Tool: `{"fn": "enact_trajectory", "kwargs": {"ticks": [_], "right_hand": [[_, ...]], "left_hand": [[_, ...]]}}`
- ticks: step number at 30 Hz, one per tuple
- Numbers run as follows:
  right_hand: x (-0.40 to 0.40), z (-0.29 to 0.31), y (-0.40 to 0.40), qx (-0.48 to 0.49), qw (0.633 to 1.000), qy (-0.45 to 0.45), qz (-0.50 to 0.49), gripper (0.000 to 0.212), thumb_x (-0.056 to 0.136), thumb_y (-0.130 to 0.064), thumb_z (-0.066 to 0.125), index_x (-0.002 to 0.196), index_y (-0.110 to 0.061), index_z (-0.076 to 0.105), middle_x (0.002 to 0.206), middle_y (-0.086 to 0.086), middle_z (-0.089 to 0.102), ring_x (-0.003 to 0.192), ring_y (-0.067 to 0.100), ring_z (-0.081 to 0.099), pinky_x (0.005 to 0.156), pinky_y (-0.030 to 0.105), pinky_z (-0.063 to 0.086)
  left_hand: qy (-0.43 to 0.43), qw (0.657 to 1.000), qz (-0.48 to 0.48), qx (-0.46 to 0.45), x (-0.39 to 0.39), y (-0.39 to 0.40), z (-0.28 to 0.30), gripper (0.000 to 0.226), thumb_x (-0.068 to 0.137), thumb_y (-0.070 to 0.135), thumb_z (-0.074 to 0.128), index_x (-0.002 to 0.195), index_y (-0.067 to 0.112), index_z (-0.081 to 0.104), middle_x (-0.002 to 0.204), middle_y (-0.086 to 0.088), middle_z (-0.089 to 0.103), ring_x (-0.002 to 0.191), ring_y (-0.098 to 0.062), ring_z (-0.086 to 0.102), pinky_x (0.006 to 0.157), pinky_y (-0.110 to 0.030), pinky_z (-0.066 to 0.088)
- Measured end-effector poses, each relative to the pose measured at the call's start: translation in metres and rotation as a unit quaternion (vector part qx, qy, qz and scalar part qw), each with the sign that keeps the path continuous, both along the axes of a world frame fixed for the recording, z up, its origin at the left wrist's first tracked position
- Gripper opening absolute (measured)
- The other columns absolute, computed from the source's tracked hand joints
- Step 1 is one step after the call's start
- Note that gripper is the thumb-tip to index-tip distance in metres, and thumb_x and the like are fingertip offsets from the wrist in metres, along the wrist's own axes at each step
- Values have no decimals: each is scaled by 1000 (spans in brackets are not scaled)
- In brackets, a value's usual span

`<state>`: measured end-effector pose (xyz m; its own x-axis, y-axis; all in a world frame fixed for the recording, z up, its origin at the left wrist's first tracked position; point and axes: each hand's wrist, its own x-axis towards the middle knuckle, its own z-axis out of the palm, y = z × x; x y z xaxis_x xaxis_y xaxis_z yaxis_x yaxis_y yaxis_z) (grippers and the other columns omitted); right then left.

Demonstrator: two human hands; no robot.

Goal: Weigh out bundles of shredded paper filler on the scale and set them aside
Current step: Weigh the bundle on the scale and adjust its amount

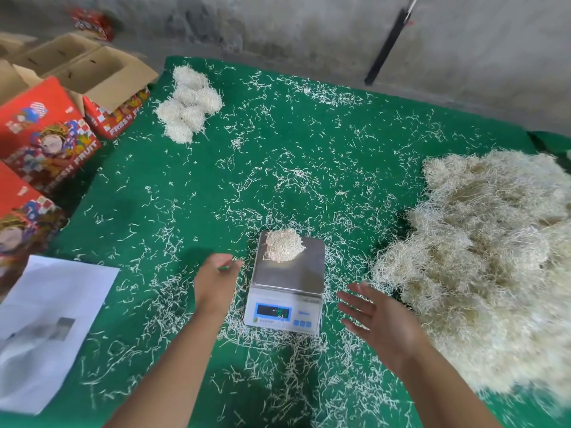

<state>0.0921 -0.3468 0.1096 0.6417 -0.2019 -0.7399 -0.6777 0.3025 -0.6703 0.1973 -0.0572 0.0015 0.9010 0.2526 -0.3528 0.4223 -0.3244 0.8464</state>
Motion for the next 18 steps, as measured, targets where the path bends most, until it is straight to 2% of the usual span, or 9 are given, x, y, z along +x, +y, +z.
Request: {"fn": "enact_trajectory", "kwargs": {"ticks": [3, 5, 8, 10, 18], "right_hand": [[-1, -8, 7, 8, 1000, 5, 3, 31, 110, -34, 52, 135, -19, 63, 123, 2, 78, 118, 23, 72, 99, 44, 56], [0, -11, 9, 14, 1000, 7, 7, 33, 110, -34, 52, 137, -18, 63, 122, 2, 78, 117, 23, 73, 98, 43, 57], [3, -14, 14, 14, 1000, 11, 16, 33, 111, -33, 51, 138, -18, 62, 122, 2, 78, 114, 21, 74, 94, 41, 58], [6, -15, 15, 14, 1000, 13, 12, 32, 110, -33, 52, 136, -17, 63, 121, 3, 78, 113, 22, 75, 96, 43, 58], [5, -22, 7, 14, 1000, 9, 6, 31, 109, -33, 54, 133, -18, 64, 121, 3, 78, 108, 20, 76, 98, 44, 57]], "left_hand": [[0, 1000, -4, -14, -7, 3, 1, 18, 95, 33, 72, 112, 29, 71, 100, 25, 65, 100, 1, 63, 77, -14, 40], [-4, 1000, -5, -12, -8, 5, 1, 17, 95, 34, 72, 111, 31, 71, 102, 24, 66, 100, 6, 60, 82, -21, 44], [3, 1000, 5, -16, -14, 9, 2, 13, 96, 33, 71, 109, 34, 70, 105, 22, 67, 98, -6, 67, 90, -33, 52], [6, 1000, 7, -14, -17, 13, 1, 15, 96, 32, 70, 111, 30, 70, 106, 18, 69, 98, -12, 69, 90, -36, 56], [19, 1000, 0, -15, -16, 9, -9, 12, 96, 27, 71, 109, 30, 70, 108, 12, 71, 100, -12, 68, 96, -43, 57]]}}
